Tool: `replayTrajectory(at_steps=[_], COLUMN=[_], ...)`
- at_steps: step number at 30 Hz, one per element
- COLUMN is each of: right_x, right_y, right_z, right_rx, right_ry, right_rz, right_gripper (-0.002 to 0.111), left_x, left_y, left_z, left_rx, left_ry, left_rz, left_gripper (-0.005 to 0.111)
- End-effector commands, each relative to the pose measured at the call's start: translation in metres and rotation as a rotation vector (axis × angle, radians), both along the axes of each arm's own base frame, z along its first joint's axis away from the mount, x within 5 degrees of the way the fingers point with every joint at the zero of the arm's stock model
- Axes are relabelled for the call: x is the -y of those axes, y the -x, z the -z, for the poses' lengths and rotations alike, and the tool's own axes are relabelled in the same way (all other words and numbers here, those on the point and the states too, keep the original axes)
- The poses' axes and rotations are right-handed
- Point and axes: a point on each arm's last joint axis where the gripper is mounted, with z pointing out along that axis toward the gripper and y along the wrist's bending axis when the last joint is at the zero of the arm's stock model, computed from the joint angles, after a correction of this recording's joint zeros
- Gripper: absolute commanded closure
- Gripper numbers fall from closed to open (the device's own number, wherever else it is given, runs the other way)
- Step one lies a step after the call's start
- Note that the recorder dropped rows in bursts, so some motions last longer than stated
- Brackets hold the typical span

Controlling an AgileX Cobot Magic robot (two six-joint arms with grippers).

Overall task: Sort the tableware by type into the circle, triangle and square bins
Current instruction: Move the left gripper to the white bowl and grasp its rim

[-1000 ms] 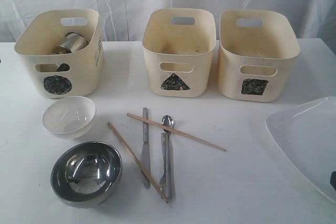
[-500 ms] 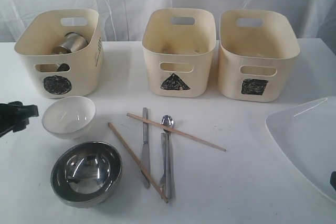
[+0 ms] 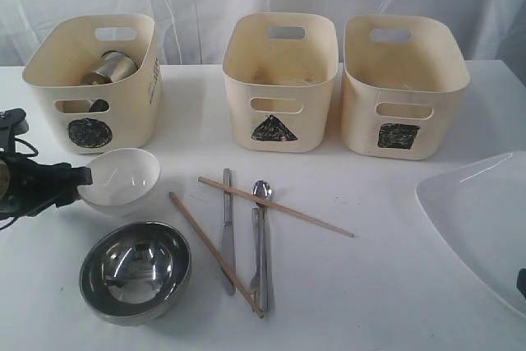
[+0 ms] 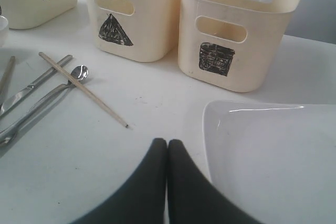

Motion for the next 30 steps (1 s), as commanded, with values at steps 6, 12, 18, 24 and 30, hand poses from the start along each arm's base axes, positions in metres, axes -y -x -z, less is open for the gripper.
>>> replayTrajectory(at_steps=[6,12,18,24,30], right_x=[0.000,0.000,0.000,0.000,0.000], right_y=[0.000,0.000,0.000,0.000,0.000], right_z=[0.001,0.001,0.001,0.001,0.001], right_rx=[0.002,0.002,0.002,0.002,0.002], right_ry=[-0.005,-0.005,-0.005,-0.005,-0.005], right_rz=[-0.001,-0.001,-0.001,-0.001,-0.001], right_gripper=[0.108,0.108,0.108,0.108,0.108], left_x=[0.010,0.010,0.025,0.038,0.038], left_y=[0.000,-0.005,-0.009,-0.011,-0.011], left_z=[-0.061,-0.050,-0.026,-0.006,0.009], left_rx=[0.176,0.143,0.057,0.007,-0.035], left_ry=[0.198,0.194,0.269,0.279,0.254], left_rz=[-0.016,-0.043,-0.041,-0.018,-0.027], left_gripper=[0.037,0.037,0.037,0.037,0.064])
